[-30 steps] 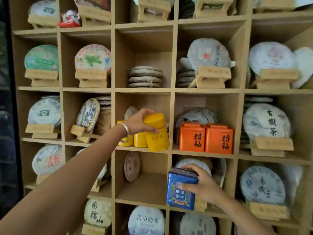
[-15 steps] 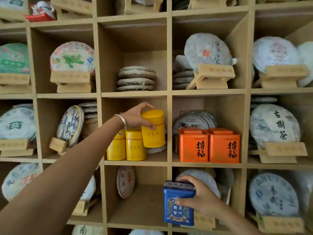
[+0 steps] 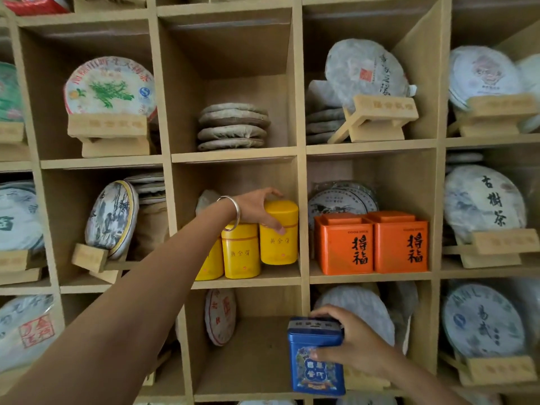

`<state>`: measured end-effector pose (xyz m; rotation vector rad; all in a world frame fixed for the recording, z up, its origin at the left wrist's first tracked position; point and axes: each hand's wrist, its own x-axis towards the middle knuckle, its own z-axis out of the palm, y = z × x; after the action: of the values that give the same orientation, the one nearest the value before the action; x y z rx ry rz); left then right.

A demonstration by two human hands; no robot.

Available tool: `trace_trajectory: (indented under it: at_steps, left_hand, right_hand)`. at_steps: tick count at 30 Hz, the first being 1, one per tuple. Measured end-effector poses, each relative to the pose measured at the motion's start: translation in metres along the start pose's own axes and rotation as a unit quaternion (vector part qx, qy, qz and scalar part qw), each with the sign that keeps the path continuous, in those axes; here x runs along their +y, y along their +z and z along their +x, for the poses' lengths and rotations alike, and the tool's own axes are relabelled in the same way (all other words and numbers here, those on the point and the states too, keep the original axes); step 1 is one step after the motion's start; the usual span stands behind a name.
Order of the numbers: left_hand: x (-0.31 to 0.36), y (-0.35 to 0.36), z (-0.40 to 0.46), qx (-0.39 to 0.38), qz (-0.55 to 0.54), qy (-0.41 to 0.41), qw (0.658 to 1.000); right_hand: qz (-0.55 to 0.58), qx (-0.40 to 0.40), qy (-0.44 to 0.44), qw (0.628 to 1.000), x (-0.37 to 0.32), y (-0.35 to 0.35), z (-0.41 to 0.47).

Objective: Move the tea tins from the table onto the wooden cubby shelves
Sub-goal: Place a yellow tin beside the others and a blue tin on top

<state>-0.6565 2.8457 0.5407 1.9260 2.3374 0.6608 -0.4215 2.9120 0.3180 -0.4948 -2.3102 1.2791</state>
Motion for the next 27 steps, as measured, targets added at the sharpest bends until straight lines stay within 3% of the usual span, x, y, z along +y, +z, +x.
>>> trace_trajectory:
  at_steps: [12, 27]
  left_hand:
    - [-0.006, 0.015, 0.013, -0.056, 0.093, -0.01, 0.994]
    - [-0.011, 0.017, 0.011, -0.06, 0.076, -0.003, 0.995]
  right_hand:
    - [-0.034, 0.006, 0.009, 0.999, 0.008, 0.007, 0.002]
    - [-0.049, 0.008, 0.007, 0.999, 0.017, 0.016, 0.004]
